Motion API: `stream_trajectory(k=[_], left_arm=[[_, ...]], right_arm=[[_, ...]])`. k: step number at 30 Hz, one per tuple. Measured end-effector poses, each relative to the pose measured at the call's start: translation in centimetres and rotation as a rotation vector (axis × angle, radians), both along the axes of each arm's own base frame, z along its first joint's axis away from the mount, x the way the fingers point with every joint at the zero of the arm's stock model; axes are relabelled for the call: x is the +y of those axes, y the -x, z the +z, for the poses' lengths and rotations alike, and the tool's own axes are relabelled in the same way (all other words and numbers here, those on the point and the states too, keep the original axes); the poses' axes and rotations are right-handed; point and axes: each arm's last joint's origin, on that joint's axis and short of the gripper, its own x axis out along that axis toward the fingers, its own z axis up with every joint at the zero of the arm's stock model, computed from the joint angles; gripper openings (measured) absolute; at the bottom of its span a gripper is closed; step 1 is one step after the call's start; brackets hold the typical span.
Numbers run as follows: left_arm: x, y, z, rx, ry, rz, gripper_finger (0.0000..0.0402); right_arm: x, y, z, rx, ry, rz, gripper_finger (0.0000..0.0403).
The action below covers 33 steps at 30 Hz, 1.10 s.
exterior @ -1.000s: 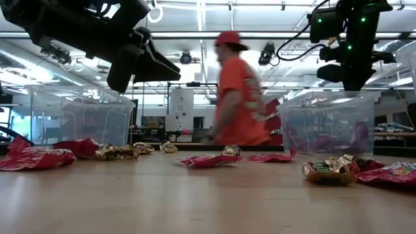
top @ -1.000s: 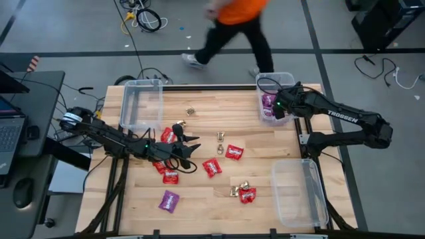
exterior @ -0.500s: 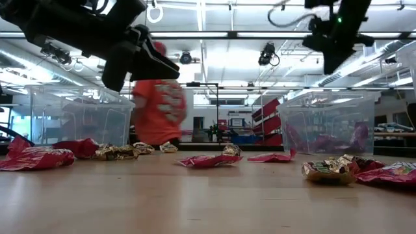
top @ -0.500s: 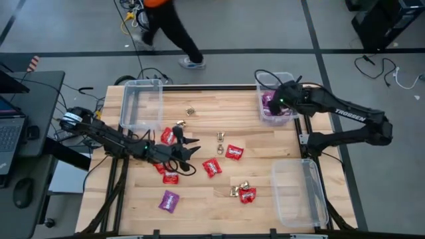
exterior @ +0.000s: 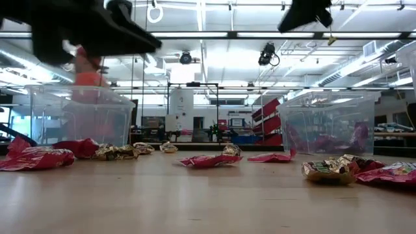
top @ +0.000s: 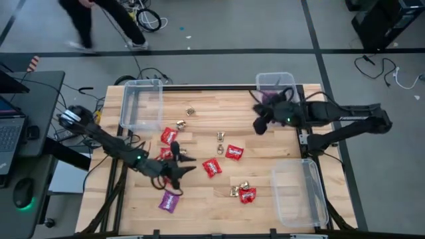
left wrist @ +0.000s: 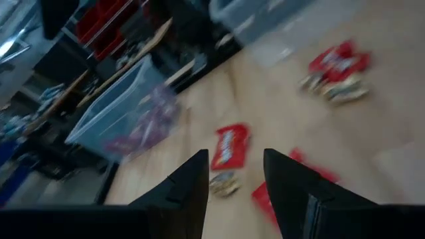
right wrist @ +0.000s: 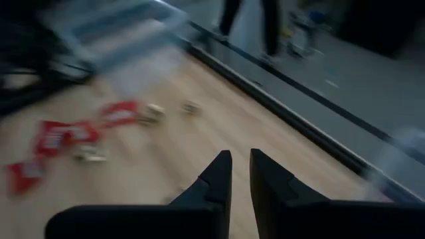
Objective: Sort candy
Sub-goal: Put the purple candy into the top right transparent bin
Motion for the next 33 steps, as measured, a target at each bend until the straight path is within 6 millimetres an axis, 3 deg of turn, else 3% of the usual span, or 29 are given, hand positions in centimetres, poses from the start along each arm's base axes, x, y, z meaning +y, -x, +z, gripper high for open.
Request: stream_trajectory(k=[7, 17, 21, 27, 33], left_arm=[[-3.3, 1.3, 2.4, -0.007, 0.153, -0.204, 0.0147], [-6.2, 4.3, 3.7, 0.554, 0.361, -0.235, 0.0147], [-7.0, 6.3, 2.7, 0.707, 0.403, -0.279, 0.0139], [-7.3, 8.4, 0.1, 0.794, 0.409, -0.271, 0.011], [-6.6, 9.3, -2.3, 0.811, 0.436, -0.231, 0.0041]], right_arm=[[4.5, -3.5, -0.7, -0.091, 0.008, 0.188, 0.0041], [9.0, -8.4, -3.7, -0.164, -0.02, 0.289, 0.0041], [9.4, -9.3, -4.6, -0.17, -0.043, 0.278, 0.0041], [9.5, -9.5, -4.9, -0.179, -0.064, 0.264, 0.0041], [9.4, -9.4, -4.6, -0.187, -0.056, 0.262, 0.0041]])
